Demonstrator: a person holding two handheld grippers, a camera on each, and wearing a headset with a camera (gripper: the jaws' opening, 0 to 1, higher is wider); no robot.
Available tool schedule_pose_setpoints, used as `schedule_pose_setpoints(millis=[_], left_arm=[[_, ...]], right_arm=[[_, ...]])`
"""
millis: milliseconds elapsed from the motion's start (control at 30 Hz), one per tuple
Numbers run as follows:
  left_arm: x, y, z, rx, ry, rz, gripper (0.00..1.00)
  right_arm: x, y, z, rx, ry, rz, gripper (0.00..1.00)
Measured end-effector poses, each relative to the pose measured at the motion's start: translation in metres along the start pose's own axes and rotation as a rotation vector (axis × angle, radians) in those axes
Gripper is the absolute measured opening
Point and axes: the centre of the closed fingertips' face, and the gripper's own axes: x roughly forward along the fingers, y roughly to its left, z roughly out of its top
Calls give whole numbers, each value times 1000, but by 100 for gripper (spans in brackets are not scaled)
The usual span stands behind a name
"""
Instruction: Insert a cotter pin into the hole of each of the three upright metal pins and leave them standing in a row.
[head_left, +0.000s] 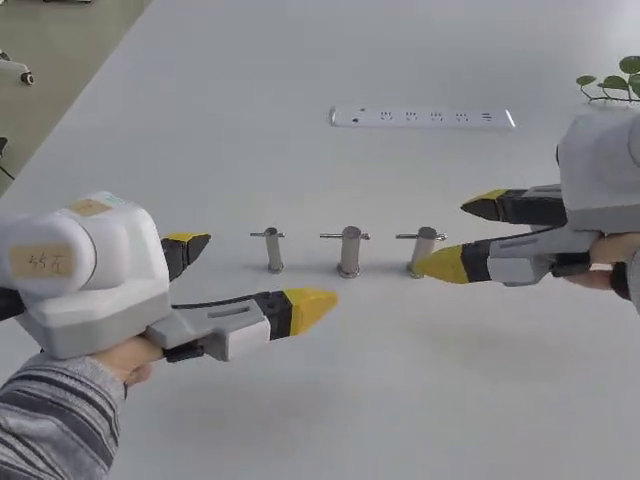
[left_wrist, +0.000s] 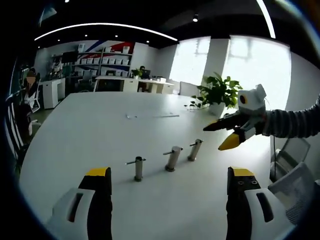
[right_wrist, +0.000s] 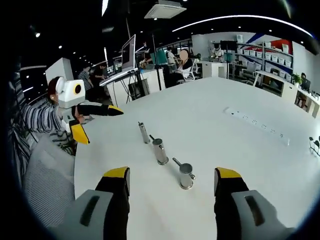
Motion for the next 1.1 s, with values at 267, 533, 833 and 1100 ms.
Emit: schedule_pose_setpoints(millis=[267,533,833,1100], left_arm=[[-3,2,-2,21,23,20,95],[-5,0,-3,39,42,29,94],[-7,-5,-11,66,61,38,94],[-15,-4,-18,105,71,58,93]], right_arm=[[-6,15,-2,98,-45,-56,72],[-11,25,-11,134,-53,-87,75],[-19,31,-22,119,-41,-127,77],[-27,37,-30,118,-51,-183,77]])
